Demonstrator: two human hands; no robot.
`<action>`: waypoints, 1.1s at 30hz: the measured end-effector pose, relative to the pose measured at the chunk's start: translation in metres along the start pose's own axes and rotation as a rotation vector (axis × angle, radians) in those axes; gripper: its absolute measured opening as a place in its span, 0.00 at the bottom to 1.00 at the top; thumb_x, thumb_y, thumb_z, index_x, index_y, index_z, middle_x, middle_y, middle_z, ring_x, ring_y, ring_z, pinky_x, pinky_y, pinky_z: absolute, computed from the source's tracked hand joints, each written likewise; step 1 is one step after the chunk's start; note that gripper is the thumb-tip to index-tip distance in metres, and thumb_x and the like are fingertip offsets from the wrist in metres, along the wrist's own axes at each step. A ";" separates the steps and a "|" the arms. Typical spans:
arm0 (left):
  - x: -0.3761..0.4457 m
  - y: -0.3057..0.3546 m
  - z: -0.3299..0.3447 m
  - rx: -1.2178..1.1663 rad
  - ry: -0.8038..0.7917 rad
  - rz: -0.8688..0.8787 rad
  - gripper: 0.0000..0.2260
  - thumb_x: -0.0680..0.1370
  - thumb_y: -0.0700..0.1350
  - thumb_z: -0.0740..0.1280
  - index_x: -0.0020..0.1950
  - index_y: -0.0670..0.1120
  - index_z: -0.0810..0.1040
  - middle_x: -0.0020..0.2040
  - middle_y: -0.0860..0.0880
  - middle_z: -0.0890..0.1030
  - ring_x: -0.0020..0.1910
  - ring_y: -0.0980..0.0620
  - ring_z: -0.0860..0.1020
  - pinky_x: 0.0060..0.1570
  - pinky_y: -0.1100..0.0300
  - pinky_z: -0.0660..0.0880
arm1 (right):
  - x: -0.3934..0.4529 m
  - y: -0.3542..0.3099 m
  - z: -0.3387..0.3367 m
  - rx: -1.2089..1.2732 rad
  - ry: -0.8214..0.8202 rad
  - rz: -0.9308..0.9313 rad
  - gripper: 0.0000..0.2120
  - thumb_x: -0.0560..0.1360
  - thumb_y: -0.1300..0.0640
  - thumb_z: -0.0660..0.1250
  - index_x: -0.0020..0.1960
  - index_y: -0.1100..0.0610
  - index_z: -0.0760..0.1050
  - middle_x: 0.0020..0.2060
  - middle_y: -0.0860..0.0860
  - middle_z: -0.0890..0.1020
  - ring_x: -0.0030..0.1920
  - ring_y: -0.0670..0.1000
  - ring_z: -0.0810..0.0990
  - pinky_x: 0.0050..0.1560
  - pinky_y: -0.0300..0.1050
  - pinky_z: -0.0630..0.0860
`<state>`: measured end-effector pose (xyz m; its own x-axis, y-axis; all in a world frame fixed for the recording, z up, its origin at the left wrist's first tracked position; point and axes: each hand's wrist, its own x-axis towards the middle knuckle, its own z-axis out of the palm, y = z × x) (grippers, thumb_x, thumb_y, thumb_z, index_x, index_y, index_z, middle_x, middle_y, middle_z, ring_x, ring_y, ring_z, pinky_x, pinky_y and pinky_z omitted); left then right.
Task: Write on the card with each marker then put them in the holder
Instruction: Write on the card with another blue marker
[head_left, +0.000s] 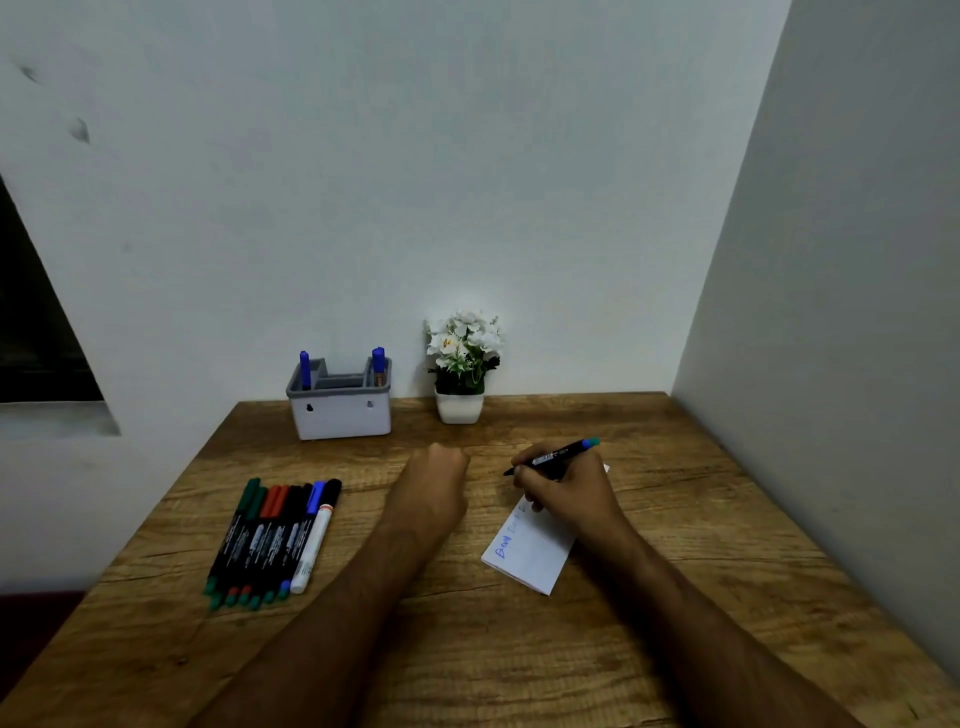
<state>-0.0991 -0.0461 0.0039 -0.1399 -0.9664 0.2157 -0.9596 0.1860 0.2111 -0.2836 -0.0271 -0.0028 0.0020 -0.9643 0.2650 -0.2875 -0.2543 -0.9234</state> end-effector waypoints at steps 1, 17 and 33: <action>0.000 0.001 0.000 -0.044 0.033 -0.033 0.09 0.76 0.37 0.65 0.53 0.48 0.81 0.51 0.46 0.81 0.49 0.48 0.79 0.47 0.54 0.80 | -0.001 0.000 0.000 0.006 0.001 0.005 0.06 0.76 0.66 0.72 0.47 0.56 0.85 0.35 0.52 0.87 0.36 0.48 0.85 0.37 0.40 0.81; -0.013 0.004 -0.028 -1.773 0.067 -0.821 0.08 0.73 0.28 0.63 0.50 0.33 0.77 0.49 0.37 0.82 0.45 0.40 0.84 0.36 0.56 0.82 | -0.028 -0.019 0.018 0.034 -0.070 -0.266 0.08 0.77 0.65 0.71 0.52 0.56 0.86 0.42 0.51 0.87 0.40 0.53 0.86 0.41 0.51 0.85; -0.025 0.017 -0.028 -1.895 -0.033 -0.785 0.07 0.78 0.30 0.63 0.53 0.33 0.77 0.51 0.36 0.81 0.49 0.42 0.82 0.46 0.53 0.81 | -0.026 -0.011 0.027 0.017 -0.019 -0.290 0.04 0.76 0.60 0.76 0.45 0.56 0.82 0.37 0.51 0.86 0.38 0.51 0.85 0.40 0.53 0.83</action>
<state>-0.1049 -0.0143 0.0284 0.0650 -0.9125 -0.4038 0.5906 -0.2910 0.7527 -0.2543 -0.0013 -0.0071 0.0992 -0.8524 0.5135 -0.2561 -0.5205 -0.8145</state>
